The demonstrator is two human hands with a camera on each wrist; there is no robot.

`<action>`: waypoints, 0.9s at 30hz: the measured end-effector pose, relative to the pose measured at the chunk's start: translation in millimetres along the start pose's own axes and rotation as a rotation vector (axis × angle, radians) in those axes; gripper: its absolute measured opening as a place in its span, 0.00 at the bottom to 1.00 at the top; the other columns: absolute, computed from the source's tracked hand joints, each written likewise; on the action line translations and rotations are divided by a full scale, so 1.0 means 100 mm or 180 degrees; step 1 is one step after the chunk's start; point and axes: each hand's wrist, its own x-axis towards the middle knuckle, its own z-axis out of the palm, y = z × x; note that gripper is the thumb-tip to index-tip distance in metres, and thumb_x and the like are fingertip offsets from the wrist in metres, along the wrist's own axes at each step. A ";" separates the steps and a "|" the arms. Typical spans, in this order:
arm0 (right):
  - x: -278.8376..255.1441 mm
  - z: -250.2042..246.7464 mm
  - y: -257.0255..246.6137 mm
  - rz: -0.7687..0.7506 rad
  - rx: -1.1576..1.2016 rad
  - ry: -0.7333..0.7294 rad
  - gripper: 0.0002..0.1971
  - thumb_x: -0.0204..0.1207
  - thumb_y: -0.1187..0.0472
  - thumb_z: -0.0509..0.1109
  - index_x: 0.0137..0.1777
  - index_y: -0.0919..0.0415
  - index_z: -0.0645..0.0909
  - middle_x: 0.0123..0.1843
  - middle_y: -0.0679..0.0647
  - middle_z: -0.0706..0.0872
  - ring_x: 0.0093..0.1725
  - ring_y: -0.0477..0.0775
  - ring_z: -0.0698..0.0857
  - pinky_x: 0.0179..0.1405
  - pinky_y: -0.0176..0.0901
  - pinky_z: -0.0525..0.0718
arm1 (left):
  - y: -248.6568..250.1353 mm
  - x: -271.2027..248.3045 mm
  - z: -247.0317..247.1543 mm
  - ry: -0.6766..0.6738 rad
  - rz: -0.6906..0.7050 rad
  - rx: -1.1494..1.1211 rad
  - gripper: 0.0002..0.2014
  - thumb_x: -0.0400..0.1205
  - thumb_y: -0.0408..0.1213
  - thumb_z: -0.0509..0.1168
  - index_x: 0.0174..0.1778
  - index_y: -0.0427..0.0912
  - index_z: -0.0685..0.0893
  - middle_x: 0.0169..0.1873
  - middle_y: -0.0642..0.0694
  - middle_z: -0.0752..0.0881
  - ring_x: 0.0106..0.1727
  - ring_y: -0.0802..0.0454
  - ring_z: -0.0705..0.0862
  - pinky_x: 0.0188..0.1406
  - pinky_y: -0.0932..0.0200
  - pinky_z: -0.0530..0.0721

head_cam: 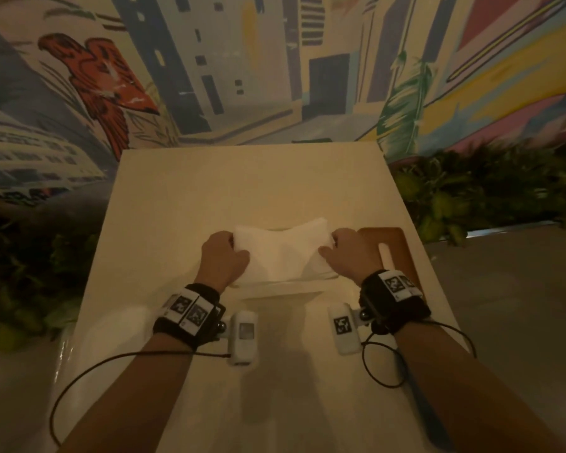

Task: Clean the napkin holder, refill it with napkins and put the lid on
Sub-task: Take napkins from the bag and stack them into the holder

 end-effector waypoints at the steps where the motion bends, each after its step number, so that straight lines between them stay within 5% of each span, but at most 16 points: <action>1: 0.01 0.02 -0.02 -0.0039 -0.0122 -0.0015 0.18 0.80 0.57 0.67 0.61 0.72 0.77 0.61 0.66 0.82 0.61 0.65 0.80 0.50 0.44 0.74 | 0.01 0.01 0.02 0.0013 0.0011 0.0141 0.12 0.75 0.34 0.68 0.53 0.32 0.83 0.49 0.39 0.84 0.49 0.44 0.81 0.45 0.56 0.77; 4: 0.01 0.07 -0.07 -0.0177 -0.0317 -0.0091 0.19 0.82 0.61 0.64 0.69 0.71 0.72 0.69 0.66 0.78 0.68 0.65 0.76 0.60 0.43 0.70 | -0.01 0.02 0.08 0.0029 0.0096 0.0363 0.15 0.75 0.32 0.67 0.57 0.31 0.82 0.54 0.34 0.85 0.54 0.39 0.82 0.48 0.57 0.73; 10: -0.01 0.15 -0.03 -0.0275 -0.0680 0.0111 0.22 0.81 0.56 0.66 0.70 0.67 0.70 0.66 0.64 0.80 0.65 0.64 0.79 0.60 0.49 0.77 | -0.08 0.02 0.08 0.0126 0.0058 0.0445 0.26 0.76 0.39 0.70 0.69 0.36 0.75 0.62 0.35 0.82 0.61 0.38 0.82 0.58 0.55 0.78; 14: -0.07 0.12 0.02 -0.0732 -0.0779 0.0576 0.18 0.80 0.57 0.67 0.68 0.60 0.74 0.61 0.58 0.81 0.60 0.61 0.81 0.57 0.51 0.79 | -0.03 -0.10 0.01 0.0564 0.0856 0.0587 0.14 0.77 0.35 0.70 0.57 0.40 0.81 0.49 0.42 0.86 0.50 0.43 0.85 0.53 0.48 0.85; 17: 0.01 0.15 0.03 -0.1099 -0.0754 0.0141 0.16 0.78 0.61 0.69 0.65 0.57 0.77 0.64 0.56 0.79 0.62 0.60 0.79 0.60 0.48 0.78 | 0.00 -0.10 0.07 -0.0076 0.0913 0.0862 0.08 0.77 0.31 0.67 0.49 0.47 0.82 0.48 0.46 0.86 0.51 0.47 0.84 0.52 0.53 0.84; 22: 0.24 0.27 -0.08 -0.1083 -0.1320 -0.1003 0.29 0.74 0.70 0.71 0.74 0.55 0.71 0.73 0.60 0.73 0.69 0.61 0.76 0.63 0.48 0.78 | 0.07 0.06 0.27 -0.1146 0.0694 0.1492 0.19 0.78 0.24 0.64 0.64 0.43 0.79 0.68 0.42 0.77 0.63 0.45 0.81 0.60 0.55 0.81; 27: 0.40 0.42 -0.17 -0.0845 -0.1669 -0.1271 0.21 0.77 0.70 0.69 0.69 0.58 0.76 0.69 0.59 0.79 0.65 0.60 0.80 0.62 0.45 0.79 | 0.09 0.21 0.39 -0.1464 0.0567 0.1958 0.17 0.79 0.24 0.64 0.62 0.42 0.83 0.63 0.41 0.84 0.61 0.45 0.84 0.59 0.55 0.83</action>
